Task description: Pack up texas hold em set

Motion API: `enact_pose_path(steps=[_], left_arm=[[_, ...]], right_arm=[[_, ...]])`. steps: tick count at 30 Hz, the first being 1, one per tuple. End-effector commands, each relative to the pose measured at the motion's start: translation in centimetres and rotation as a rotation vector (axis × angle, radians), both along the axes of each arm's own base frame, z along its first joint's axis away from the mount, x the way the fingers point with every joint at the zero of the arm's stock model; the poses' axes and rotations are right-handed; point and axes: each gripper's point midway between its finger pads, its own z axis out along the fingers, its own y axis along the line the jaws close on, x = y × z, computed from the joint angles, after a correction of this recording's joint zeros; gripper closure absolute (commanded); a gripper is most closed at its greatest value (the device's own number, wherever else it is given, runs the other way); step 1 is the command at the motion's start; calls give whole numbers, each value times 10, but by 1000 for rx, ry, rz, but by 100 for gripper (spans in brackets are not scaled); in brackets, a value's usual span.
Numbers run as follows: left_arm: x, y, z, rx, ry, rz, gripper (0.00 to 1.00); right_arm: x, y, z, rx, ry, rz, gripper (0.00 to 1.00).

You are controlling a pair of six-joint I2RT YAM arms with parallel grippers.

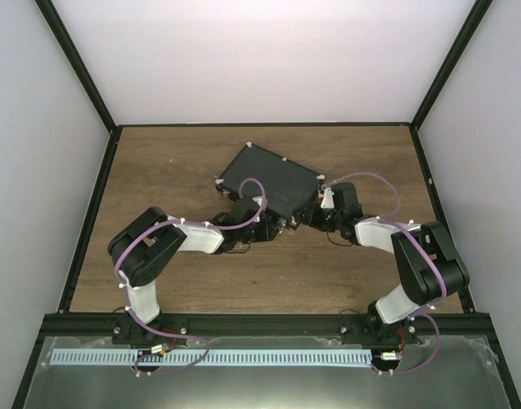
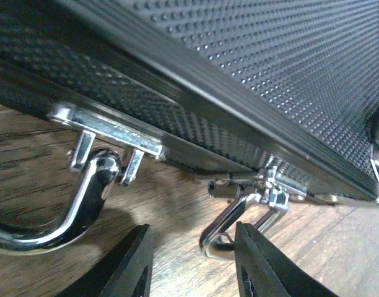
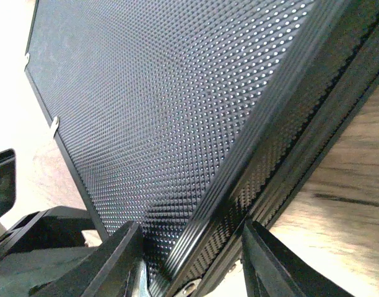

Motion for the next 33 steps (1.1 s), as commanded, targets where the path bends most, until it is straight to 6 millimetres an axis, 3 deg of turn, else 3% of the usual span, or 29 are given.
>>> enact_pose_path(steps=[1,9,18,33], left_arm=[[-8,20,-24,102,22,29,62],[-7,34,-30,146,5,73,67],[-13,58,5,144,-100,111,55],[0,25,-17,96,-64,55,65]], right_arm=[[-34,34,-15,29,71,132,57],[-43,46,-16,28,79,148,57],[-43,45,-17,24,74,144,57],[-44,45,-16,25,73,149,57]])
